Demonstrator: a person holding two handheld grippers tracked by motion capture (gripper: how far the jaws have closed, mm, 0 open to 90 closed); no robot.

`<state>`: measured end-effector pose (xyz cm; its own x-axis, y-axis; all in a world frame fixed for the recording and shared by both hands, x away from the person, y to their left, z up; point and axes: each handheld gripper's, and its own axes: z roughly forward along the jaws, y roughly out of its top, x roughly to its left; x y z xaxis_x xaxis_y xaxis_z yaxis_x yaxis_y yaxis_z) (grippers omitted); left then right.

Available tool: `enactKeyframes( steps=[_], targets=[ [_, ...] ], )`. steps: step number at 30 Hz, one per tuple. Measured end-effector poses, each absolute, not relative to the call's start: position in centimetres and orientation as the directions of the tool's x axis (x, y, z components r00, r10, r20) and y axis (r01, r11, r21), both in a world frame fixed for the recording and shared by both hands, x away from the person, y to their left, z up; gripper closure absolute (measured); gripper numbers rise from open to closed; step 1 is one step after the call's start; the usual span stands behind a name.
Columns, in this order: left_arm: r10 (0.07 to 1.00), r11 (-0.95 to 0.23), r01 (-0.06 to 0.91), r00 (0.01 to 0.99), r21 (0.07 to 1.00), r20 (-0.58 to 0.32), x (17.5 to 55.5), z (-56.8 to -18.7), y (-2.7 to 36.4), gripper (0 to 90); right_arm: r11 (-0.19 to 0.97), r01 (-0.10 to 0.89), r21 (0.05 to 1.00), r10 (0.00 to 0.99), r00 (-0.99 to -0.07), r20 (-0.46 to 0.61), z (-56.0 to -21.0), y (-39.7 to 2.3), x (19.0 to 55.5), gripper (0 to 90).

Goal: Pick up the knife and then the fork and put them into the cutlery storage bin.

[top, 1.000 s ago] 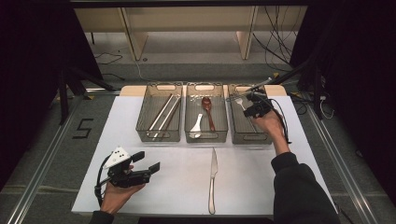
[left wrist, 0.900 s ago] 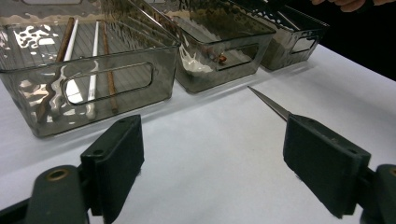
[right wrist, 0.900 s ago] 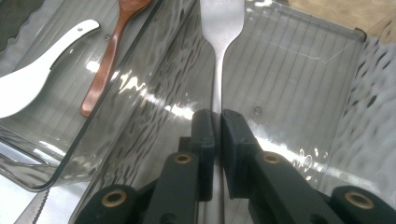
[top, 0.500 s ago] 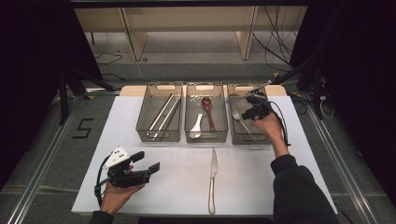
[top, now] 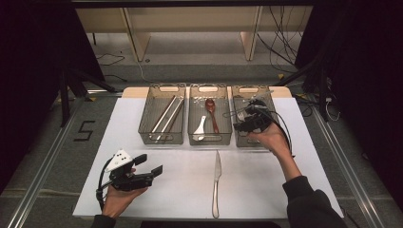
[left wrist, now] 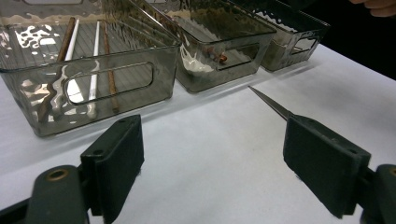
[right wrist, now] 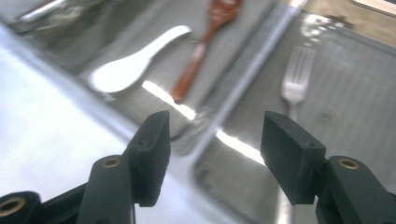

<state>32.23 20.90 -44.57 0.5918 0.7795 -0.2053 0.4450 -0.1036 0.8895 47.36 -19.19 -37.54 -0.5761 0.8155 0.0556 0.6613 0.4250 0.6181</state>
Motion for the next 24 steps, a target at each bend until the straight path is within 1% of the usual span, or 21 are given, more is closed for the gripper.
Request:
enactKeyframes(
  steps=[8, 14, 18, 22, 24],
  targets=[
    [0.780, -0.105, 0.446, 0.592, 0.889, -0.205, 32.2, -44.6, 20.9, 19.9, 0.440, 0.602, 0.666, 0.746, -0.659, 0.102, -38.2, -17.2, 42.2, 39.7],
    [0.780, -0.102, 0.445, 0.591, 0.890, -0.206, 32.2, -44.6, 20.8, 19.8, 0.476, 0.592, 0.650, 0.692, -0.708, 0.138, -40.2, -15.6, 39.1, 38.6],
    [0.780, -0.104, 0.445, 0.591, 0.890, -0.205, 32.2, -44.6, 20.8, 19.8, 0.500, 0.588, 0.636, 0.667, -0.730, 0.151, -41.5, -14.8, 37.8, 39.7],
    [0.780, -0.104, 0.444, 0.592, 0.890, -0.204, 32.2, -44.5, 20.8, 19.9, 0.541, 0.575, 0.614, 0.636, -0.757, 0.149, -42.4, -13.8, 36.6, 42.7],
    [0.780, -0.103, 0.444, 0.591, 0.890, -0.204, 32.2, -44.6, 20.8, 19.8, 0.557, 0.563, 0.610, 0.618, -0.772, 0.148, -42.8, -13.3, 36.2, 45.6]
  ],
)
